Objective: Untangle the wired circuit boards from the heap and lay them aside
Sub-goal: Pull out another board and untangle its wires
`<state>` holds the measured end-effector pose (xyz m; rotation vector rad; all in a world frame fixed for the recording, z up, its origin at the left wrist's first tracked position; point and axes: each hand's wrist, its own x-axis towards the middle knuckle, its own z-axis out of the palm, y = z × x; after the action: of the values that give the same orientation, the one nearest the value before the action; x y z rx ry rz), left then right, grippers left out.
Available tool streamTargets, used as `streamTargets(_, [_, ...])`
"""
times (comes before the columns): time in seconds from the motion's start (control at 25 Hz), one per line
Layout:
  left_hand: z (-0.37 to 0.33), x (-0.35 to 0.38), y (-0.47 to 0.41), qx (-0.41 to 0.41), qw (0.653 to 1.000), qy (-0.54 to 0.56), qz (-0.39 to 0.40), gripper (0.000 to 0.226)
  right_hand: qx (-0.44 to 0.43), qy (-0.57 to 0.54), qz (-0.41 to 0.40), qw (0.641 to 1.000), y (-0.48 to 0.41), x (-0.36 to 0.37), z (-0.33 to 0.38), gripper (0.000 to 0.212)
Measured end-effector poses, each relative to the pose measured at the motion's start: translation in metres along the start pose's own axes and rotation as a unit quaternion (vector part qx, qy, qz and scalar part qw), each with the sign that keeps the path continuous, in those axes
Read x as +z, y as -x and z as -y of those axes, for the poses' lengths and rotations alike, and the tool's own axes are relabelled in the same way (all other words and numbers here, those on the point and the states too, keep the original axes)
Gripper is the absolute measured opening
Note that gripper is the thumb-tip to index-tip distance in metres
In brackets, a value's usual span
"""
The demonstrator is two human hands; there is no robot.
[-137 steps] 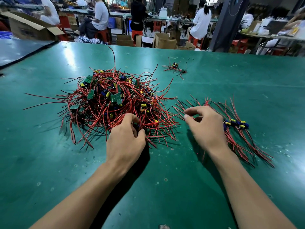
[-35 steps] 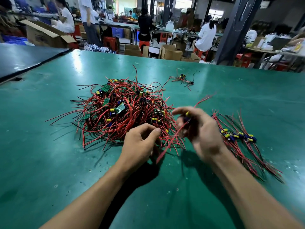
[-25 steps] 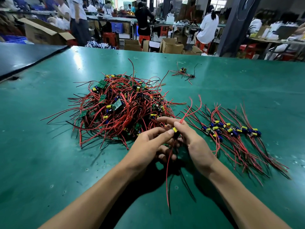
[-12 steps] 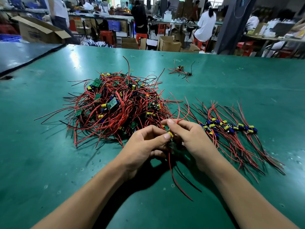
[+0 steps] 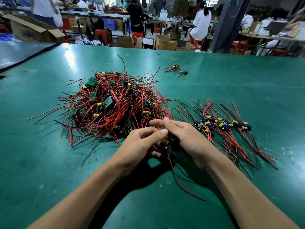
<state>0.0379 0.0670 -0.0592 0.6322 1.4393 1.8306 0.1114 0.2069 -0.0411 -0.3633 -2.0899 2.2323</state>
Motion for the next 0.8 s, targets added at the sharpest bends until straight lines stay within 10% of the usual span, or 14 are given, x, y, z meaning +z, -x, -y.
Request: streamTargets(0.8, [-0.002, -0.001, 0.0, -0.019, 0.998, 0.047, -0.048, 0.009, -0.013, -0.133, -0.058, 0.989, -0.004, -0.01, -0.006, 0.026])
